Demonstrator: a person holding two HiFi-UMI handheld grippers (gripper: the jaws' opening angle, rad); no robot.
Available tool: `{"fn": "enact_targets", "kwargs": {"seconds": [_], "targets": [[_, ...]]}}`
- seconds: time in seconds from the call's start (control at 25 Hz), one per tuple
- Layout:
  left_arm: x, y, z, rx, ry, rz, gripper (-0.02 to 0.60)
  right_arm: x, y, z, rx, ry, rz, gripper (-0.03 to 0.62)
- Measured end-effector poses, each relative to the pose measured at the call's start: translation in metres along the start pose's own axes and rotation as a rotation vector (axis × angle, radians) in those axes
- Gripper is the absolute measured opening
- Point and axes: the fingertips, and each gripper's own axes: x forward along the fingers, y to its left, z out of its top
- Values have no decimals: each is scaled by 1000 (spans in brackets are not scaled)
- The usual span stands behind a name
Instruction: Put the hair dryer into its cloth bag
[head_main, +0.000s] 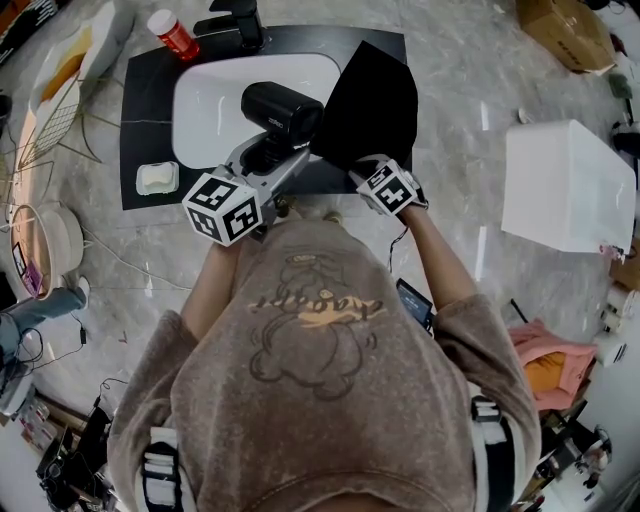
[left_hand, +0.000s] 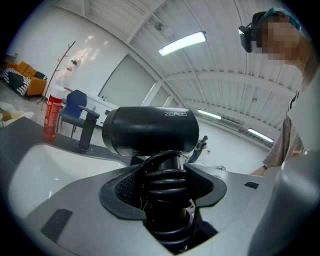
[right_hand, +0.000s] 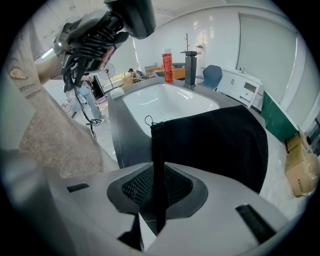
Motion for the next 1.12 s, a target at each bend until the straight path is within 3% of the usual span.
{"fn": "enact_targets", "kwargs": {"seconds": [0.2, 0.72, 1.12], "targets": [[0, 2, 0, -3, 1, 4, 258, 1, -5, 0, 12, -1, -11, 17], [-1, 5, -4, 7, 29, -18, 258, -51, -24, 44, 109, -163, 2, 12], [6, -7, -33, 58, 177, -145, 258, -86, -54, 68, 204, -282, 2, 12]]}}
